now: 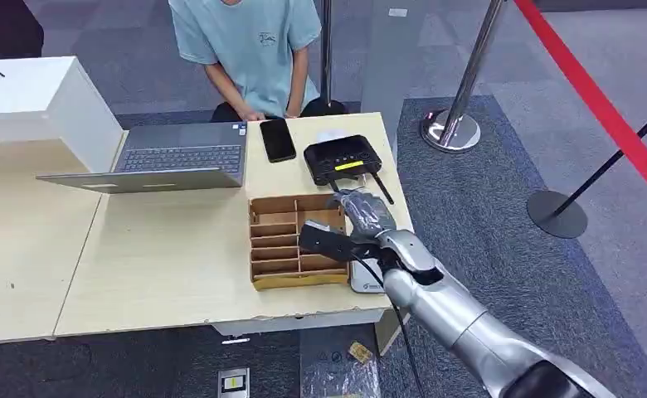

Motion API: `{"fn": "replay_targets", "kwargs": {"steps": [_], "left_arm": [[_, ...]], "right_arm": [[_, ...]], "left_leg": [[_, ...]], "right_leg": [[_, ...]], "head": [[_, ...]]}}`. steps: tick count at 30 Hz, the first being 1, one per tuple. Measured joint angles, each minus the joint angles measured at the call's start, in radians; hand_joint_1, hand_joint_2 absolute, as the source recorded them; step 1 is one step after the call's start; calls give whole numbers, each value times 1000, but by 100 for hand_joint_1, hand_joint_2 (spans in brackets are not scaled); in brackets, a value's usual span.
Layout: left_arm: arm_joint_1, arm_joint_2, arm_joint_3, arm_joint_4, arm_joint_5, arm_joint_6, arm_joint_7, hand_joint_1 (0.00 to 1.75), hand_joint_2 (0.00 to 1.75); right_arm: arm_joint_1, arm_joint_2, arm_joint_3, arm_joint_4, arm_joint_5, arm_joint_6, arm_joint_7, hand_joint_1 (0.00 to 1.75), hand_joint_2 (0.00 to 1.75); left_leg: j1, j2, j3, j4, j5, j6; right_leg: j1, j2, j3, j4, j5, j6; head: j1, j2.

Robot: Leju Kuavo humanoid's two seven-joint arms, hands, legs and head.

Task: Pass the card to the sensor for recognition and then transmit it.

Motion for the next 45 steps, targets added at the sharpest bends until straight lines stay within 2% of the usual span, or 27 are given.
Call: {"fn": "replay_targets", "kwargs": {"steps": [3,5,16,19,20,21,22,33,45], "left_arm": [[0,-1,0,0,0,-4,6,0,175],[0,-2,0,0,0,-6,8,0,175],[0,-3,0,0,-3,-9,16,0,175],[0,-4,0,0,-3,-9,16,0,175],[0,-5,0,0,-3,-9,16,0,175],[0,-5,0,0,-3,-9,16,0,175],[0,-6,0,0,-3,-9,16,0,175],[0,-11,0,0,-6,-8,6,0,175],[1,-12,0,0,-15,-8,4,0,175]], "right_arm": [[-3,10,3,22,1,0,-7,59,175],[-11,18,8,45,5,5,-13,66,175],[-26,66,38,129,27,18,-31,79,175],[-31,79,44,147,28,14,-35,98,175],[-31,80,46,152,28,13,-36,140,175],[-31,83,48,156,29,13,-36,150,175],[-31,85,49,160,29,13,-36,173,175],[-38,102,64,201,16,-17,-62,173,175],[-76,105,73,217,11,-21,-56,175,175]], "left_leg": [[0,0,0,0,0,0],[0,0,0,0,0,0],[0,0,0,0,0,0],[0,0,1,0,0,0],[0,0,1,0,0,0],[0,0,1,0,0,0],[0,0,1,0,0,0],[0,0,1,0,0,-1],[0,0,0,0,1,-1]], "right_leg": [[0,0,0,0,0,0],[0,0,0,0,0,0],[0,0,0,0,0,0],[0,0,0,0,0,0],[0,0,0,0,0,0],[0,0,0,0,0,0],[0,0,0,0,0,0],[0,0,1,0,0,0],[0,0,0,0,1,-1]], "head": [[0,0],[0,0],[0,0],[0,0],[0,0],[0,0],[0,0],[0,0],[0,0]]}}
